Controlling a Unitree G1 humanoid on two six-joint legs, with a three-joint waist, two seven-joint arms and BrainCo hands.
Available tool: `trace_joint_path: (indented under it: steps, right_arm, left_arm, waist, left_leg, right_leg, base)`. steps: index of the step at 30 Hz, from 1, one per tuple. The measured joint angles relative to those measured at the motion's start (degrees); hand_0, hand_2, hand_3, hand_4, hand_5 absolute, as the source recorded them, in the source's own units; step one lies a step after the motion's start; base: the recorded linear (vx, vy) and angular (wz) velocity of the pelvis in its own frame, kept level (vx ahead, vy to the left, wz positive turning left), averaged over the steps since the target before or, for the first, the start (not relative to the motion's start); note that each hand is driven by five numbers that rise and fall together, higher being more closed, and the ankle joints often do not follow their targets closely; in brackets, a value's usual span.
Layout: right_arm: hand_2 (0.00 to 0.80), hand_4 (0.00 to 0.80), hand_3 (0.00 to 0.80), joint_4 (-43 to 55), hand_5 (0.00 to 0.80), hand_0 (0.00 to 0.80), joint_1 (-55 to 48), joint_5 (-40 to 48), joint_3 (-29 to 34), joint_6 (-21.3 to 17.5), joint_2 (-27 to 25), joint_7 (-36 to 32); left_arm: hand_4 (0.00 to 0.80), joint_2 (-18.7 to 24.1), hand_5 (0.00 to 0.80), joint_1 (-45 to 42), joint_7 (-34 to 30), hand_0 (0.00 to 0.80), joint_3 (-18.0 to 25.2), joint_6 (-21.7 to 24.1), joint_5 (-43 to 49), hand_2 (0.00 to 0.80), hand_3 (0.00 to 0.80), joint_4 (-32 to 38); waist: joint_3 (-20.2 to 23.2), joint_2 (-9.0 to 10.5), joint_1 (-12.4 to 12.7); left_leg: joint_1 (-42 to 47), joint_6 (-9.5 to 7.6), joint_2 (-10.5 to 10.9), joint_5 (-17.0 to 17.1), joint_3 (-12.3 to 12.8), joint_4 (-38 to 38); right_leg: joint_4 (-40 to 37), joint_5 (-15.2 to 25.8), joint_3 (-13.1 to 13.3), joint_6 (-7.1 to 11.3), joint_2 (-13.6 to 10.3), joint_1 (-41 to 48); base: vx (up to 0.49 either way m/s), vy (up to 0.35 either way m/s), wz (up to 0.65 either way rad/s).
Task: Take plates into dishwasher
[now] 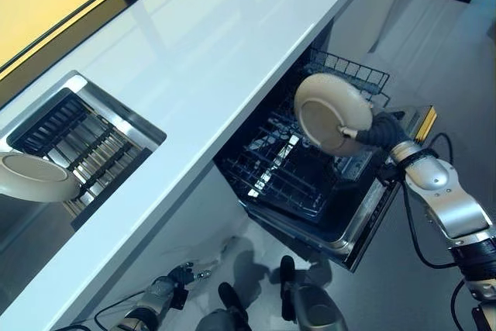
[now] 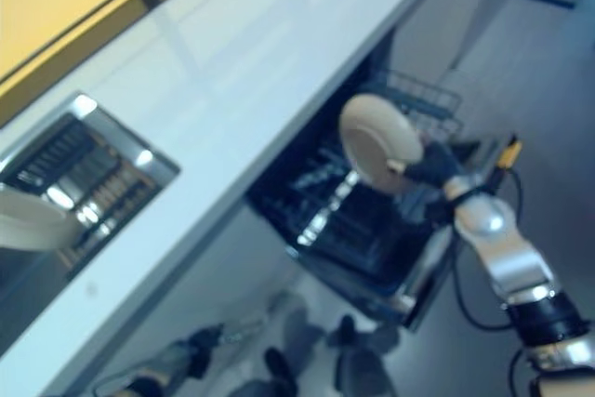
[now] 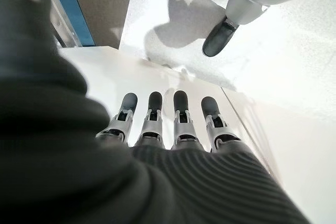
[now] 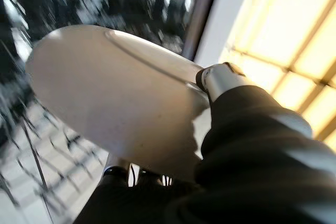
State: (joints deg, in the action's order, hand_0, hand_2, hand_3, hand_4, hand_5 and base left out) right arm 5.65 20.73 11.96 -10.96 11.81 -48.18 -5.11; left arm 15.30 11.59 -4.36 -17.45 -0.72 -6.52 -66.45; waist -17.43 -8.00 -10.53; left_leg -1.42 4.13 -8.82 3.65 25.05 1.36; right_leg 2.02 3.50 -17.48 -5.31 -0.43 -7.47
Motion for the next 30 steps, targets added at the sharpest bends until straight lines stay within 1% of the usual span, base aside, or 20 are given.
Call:
trace_joint_path:
  steps: [2,5,7,11,15,19,21,23,24,30]
  right_arm:
    - [0.8,0.8,0.8,-0.4,0.8,0.8,0.0,-0.7,-1.6,1.3,0.0,-1.0]
    - [0.8,0.8,0.8,-1.8,0.8,0.8,0.1,-1.3,-3.4,2.2,0.3,-1.7]
    - [0.8,0.8,0.8,-2.0,0.8,0.8,0.0,-1.9,-3.5,2.5,0.4,-1.8]
    - [0.8,0.8,0.8,-2.0,0.8,0.8,0.0,-3.7,-3.6,2.5,1.3,-2.0]
    - [0.8,0.8,0.8,-2.4,0.8,0.8,0.0,-5.7,-4.9,2.5,2.6,-2.2]
    - [0.8,0.8,0.8,-3.5,0.8,0.8,-0.2,-8.1,-7.3,2.4,3.5,-2.5]
    - [0.8,0.8,0.8,-4.3,0.8,0.8,-0.2,-9.2,-8.0,2.4,4.3,-2.6]
    - [0.8,0.8,0.8,-5.3,0.8,0.8,-0.3,-10.1,-8.4,2.4,5.1,-2.5]
    - [0.8,0.8,0.8,-6.0,0.8,0.8,-0.2,-10.3,-8.7,2.4,5.1,-2.5]
    - [0.8,0.8,0.8,-8.8,0.8,0.8,-0.3,-14.3,-11.1,2.2,6.3,-1.9]
  left_arm:
    - [0.0,-0.4,0.0,0.2,0.0,0.0,-0.2,0.0,0.0,0.0,0.0,0.0]
    - [0.0,-1.0,0.0,0.6,0.1,0.0,-0.7,-0.1,0.0,0.0,0.0,0.0]
    - [0.0,-1.0,0.0,0.9,0.2,0.0,-1.1,-0.1,-1.2,0.0,0.0,0.0]
    - [0.0,-1.0,0.0,1.1,0.4,0.0,-1.1,-0.2,-1.7,0.0,0.0,0.6]
    - [0.0,-1.1,0.0,1.0,0.5,0.0,-1.1,-1.0,-1.8,0.0,0.0,1.1]
    - [0.0,-1.1,0.0,1.0,0.7,0.0,-1.1,-1.3,-1.8,0.0,0.0,2.0]
    - [0.0,-1.1,0.0,1.0,0.8,0.0,-1.1,-1.3,-2.2,0.0,0.0,2.0]
    - [0.0,-1.2,0.0,1.0,1.0,0.0,-1.1,-1.4,-2.2,0.0,0.0,2.3]
    - [0.0,-1.2,0.0,1.1,1.1,0.0,-1.1,-1.4,-2.2,0.0,0.0,2.3]
    - [0.0,-1.1,0.0,1.0,1.1,0.0,-1.1,-1.4,-2.2,0.0,0.0,2.5]
  waist:
    - [-0.3,-0.26,0.1]
    - [-1.2,-0.35,0.3]
    - [-1.7,-0.54,0.2]
    - [-2.5,-0.83,0.5]
    - [-3.6,-0.64,0.4]
    - [-4.4,-0.23,0.5]
    - [-4.6,-0.05,0.5]
    - [-4.7,0.14,0.4]
    - [-4.7,0.17,0.4]
    - [-5.1,0.65,0.5]
  left_leg:
    - [-0.3,-0.4,0.0,0.6,0.0,0.0]
    - [-0.5,0.77,0.2,1.7,0.0,0.2]
    - [-1.2,0.43,0.3,2.0,0.1,0.2]
    - [-1.3,0.22,0.9,2.2,0.1,0.2]
    - [-1.2,0.53,1.2,3.1,0.2,0.2]
    - [-0.3,1.16,1.3,3.5,0.3,-0.1]
    - [-0.1,1.21,1.3,3.5,0.4,-0.1]
    - [-0.1,1.22,1.4,3.6,1.5,-0.2]
    - [-0.1,1.22,1.4,3.6,1.6,-0.2]
    - [0.5,1.22,1.7,3.6,1.6,-0.1]
  right_leg:
    - [-0.2,-0.2,-0.6,0.13,0.0,0.0]
    - [-0.2,-0.5,-1.5,0.42,-0.2,0.0]
    - [-0.2,-0.8,-2.5,0.69,-0.7,-0.1]
    - [-0.2,-1.1,-3.2,1.08,-1.2,-0.2]
    - [-0.7,-1.2,-3.4,1.29,-1.8,0.4]
    - [-2.3,-1.0,-3.7,1.42,-1.7,2.4]
    - [-3.0,-0.9,-3.7,1.41,-1.6,2.9]
    - [-3.7,-0.7,-3.7,1.45,-1.6,3.3]
    - [-3.9,-0.5,-3.7,1.36,-1.6,3.4]
    - [-5.0,-0.1,-3.9,1.27,-1.6,4.5]
  base:
    - [-0.006,-0.004,0.15]
    - [-0.006,0.017,0.16]
    - [0.002,0.023,0.26]
    - [0.005,0.027,0.12]
    - [-0.002,0.026,0.05]
    - [0.005,0.019,0.04]
    - [0.0,0.0,0.0]
    - [0.0,0.0,0.0]
    - [0.01,0.034,-0.01]
    - [0.006,0.011,0.01]
